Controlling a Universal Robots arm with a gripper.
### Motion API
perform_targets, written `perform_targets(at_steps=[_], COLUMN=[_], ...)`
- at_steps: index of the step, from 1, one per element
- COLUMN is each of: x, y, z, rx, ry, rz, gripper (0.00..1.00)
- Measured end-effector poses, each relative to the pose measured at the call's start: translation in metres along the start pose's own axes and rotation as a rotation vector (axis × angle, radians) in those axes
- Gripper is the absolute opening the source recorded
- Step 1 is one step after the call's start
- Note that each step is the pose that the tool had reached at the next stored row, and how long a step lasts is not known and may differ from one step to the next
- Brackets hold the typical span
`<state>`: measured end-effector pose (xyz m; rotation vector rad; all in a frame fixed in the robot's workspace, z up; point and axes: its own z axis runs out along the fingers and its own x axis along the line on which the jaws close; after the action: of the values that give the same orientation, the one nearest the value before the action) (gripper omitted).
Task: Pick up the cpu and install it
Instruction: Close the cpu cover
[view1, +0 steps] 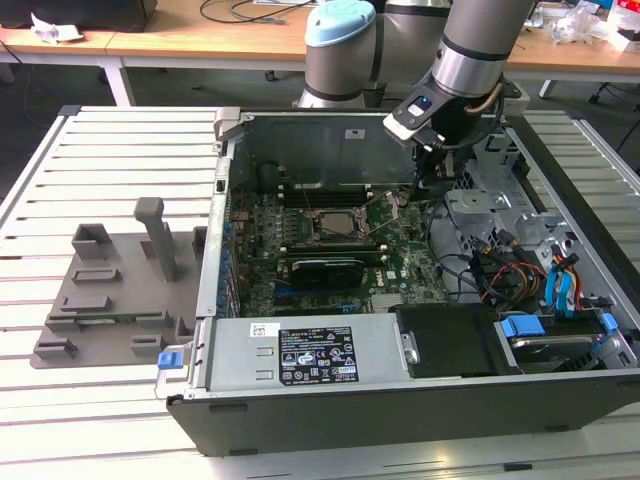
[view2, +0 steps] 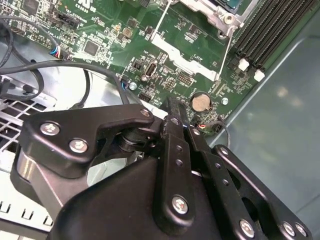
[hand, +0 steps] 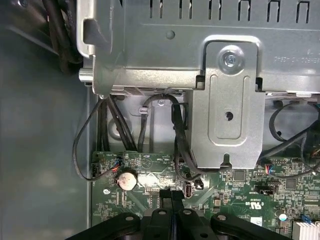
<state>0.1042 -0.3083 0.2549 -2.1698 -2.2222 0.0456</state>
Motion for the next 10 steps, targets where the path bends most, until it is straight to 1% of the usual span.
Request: perform_targets(at_steps=[2, 5, 6, 7, 8, 9, 10], x=[0.0, 0.0, 0.0001, 0.0001, 0.0001, 0.0002, 0.0003], y=[0.0002, -0.0001, -0.0034, -0.0051, -0.0071, -0.012, -0.0143], z=[0.0041, 0.0051, 0.0065, 0.0086, 0.012, 0.0142, 0.0146], rx=[0.0, -0.0001, 0.0, 0.0, 0.0, 0.0, -0.0001], ry=[0.0001, 0.0003, 0.0002, 0.0001, 0.0001, 0.0, 0.0002], rz=[0.0, 0.0, 0.0, 0.0, 0.0, 0.0, 0.0], gripper=[0.11, 0.11, 0.11, 0.11, 0.11, 0.11, 0.11])
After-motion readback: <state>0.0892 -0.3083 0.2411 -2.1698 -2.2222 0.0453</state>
